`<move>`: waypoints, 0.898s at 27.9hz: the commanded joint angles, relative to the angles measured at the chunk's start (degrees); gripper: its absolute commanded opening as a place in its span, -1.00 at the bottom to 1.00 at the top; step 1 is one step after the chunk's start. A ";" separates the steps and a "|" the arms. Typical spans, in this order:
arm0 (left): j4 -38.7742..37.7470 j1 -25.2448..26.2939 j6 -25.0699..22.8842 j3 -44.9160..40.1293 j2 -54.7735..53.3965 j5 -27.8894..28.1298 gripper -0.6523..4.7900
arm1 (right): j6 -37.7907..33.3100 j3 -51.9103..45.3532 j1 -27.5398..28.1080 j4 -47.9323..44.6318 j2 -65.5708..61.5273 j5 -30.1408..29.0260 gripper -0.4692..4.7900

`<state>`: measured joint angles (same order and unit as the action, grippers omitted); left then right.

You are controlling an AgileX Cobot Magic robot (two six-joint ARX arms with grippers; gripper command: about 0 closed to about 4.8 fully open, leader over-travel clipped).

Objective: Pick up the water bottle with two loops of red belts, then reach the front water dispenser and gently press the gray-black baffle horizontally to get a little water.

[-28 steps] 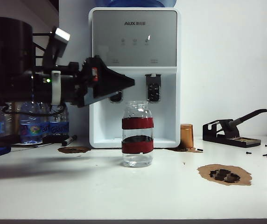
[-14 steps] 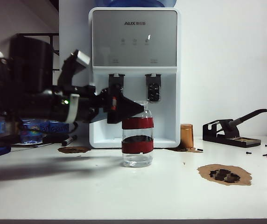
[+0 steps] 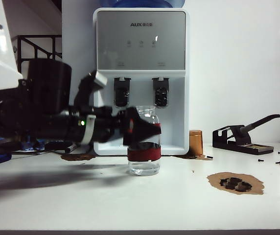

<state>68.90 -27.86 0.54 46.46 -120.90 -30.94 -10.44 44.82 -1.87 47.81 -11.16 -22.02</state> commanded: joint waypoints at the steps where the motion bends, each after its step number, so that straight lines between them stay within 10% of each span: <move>1: -0.31 -0.83 -3.23 0.15 -1.77 1.53 1.00 | 1.29 0.37 0.02 -0.79 -1.29 1.51 -0.83; 6: -0.28 -0.90 -4.28 0.44 -3.89 3.17 1.00 | 1.27 0.39 0.02 -2.95 -2.03 1.42 -0.83; 10: -0.35 -0.90 -4.74 0.59 -4.87 6.14 -0.40 | 1.29 0.42 0.02 -4.02 -2.16 1.40 -0.83; 12: -0.44 -0.79 -4.74 0.74 -4.92 7.63 -0.73 | 1.31 0.39 0.02 -3.98 -2.21 1.49 -0.83; 25: -1.33 0.26 -4.74 7.32 -4.74 23.52 -0.78 | 2.34 -0.04 0.02 -3.54 -2.21 1.57 -0.83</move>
<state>69.04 -27.81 -3.95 51.90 -125.95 -9.67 -8.36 44.84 -1.87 44.84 -13.15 -20.75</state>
